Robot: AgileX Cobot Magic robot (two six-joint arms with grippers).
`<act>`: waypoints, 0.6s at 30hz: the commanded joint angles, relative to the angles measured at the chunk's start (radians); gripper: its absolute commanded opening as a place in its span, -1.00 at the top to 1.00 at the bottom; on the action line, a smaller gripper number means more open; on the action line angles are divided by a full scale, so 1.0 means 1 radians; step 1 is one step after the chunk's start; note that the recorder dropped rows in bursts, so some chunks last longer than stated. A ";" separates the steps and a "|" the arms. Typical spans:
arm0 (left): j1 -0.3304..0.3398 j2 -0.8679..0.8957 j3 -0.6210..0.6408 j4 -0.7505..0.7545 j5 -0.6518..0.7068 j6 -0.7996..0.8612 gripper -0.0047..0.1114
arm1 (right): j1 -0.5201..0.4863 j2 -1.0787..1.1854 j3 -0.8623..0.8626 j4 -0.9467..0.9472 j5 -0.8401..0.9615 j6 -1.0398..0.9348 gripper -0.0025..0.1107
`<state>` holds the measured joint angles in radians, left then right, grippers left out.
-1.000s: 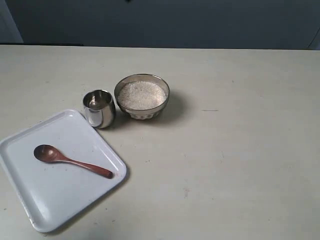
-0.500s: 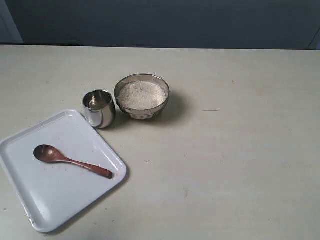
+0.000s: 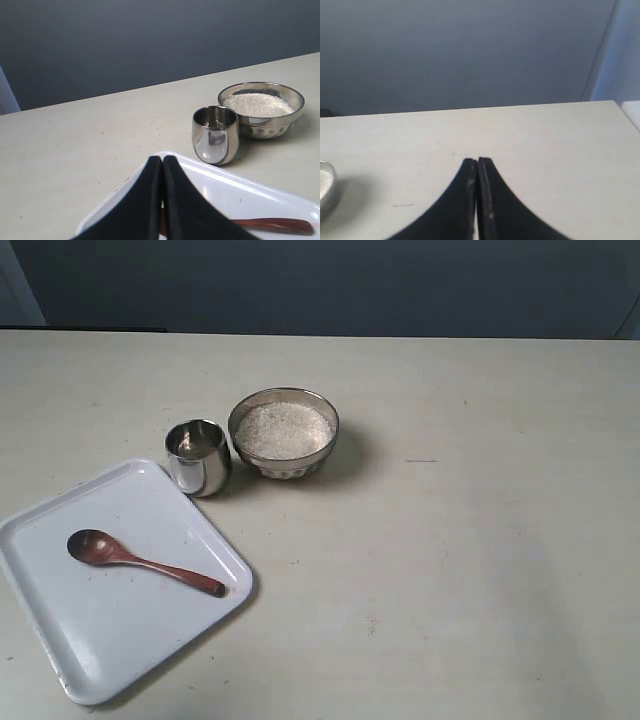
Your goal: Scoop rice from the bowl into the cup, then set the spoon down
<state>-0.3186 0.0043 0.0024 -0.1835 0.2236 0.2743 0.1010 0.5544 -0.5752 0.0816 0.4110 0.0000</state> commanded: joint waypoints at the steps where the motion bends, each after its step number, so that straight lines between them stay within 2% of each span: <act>1: -0.005 -0.004 -0.002 -0.002 -0.016 -0.003 0.91 | -0.149 -0.251 0.200 0.063 -0.024 -0.096 0.96; 8: -0.005 -0.004 -0.002 -0.002 -0.016 -0.003 0.91 | -0.250 -0.539 0.367 0.061 -0.007 -0.112 0.96; 12: -0.005 -0.004 -0.002 0.003 -0.016 -0.003 0.91 | -0.279 -0.554 0.478 0.077 -0.025 -0.112 0.96; 15: -0.005 -0.004 -0.002 0.003 -0.016 -0.003 0.91 | -0.279 -0.554 0.571 0.095 -0.145 -0.112 0.96; 18: -0.005 -0.004 -0.002 0.003 -0.016 -0.003 0.91 | -0.273 -0.554 0.575 0.145 -0.186 -0.112 0.96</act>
<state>-0.3186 0.0043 0.0024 -0.1835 0.2228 0.2743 -0.1717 0.0060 -0.0060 0.2054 0.2612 -0.1043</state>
